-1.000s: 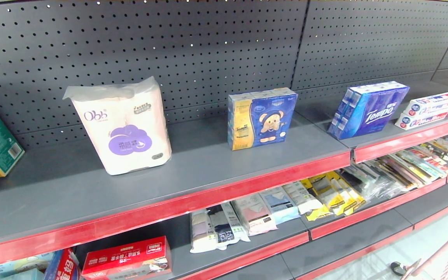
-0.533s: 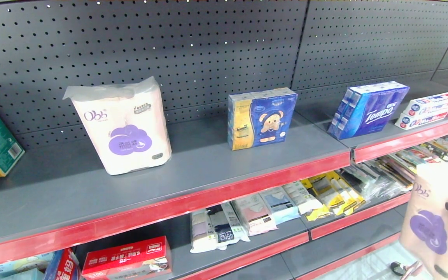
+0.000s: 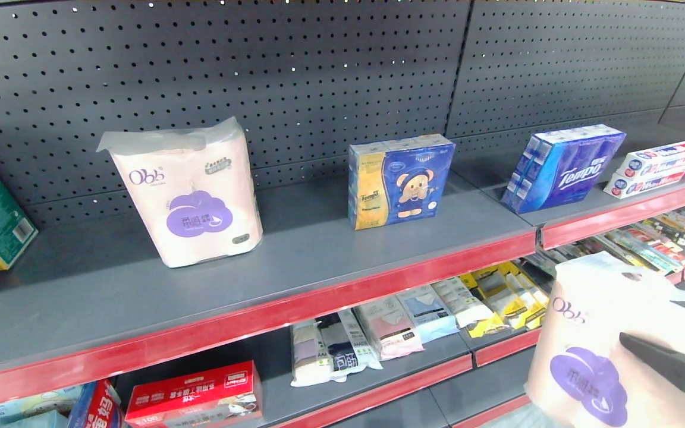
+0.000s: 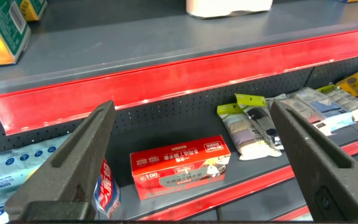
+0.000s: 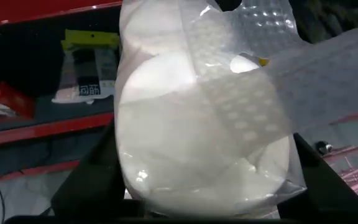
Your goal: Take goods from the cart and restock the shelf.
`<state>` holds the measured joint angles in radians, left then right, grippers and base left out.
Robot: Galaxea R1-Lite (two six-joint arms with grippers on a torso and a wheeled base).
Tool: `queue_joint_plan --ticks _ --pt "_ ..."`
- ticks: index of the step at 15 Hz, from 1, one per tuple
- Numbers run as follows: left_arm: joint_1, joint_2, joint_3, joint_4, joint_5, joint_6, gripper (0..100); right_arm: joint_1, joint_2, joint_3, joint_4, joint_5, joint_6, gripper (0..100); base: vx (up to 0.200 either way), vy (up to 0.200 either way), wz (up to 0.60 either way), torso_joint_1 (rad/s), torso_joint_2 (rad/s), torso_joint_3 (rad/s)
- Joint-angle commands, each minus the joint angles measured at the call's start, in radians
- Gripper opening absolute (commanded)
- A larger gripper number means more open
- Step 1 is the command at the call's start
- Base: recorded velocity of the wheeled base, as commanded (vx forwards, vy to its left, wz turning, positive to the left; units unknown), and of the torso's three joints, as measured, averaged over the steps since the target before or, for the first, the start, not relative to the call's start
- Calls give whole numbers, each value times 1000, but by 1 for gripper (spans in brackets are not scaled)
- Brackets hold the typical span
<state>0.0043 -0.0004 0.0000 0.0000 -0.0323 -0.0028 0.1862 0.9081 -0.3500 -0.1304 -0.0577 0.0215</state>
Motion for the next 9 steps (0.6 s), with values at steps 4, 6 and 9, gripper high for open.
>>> queue_joint_plan --ticks 4,6,9 --pt "0 0 0 0 0 -2 100 18 -117 39 -3 -5 -44 0 0 0 0 0 0 0" --pt "0 0 0 0 0 0 100 4 -152 59 -3 -4 -83 0 0 0 0 0 0 0" --pt "0 0 0 0 0 0 100 -21 -179 59 -3 -5 -92 0 0 0 0 0 0 0"
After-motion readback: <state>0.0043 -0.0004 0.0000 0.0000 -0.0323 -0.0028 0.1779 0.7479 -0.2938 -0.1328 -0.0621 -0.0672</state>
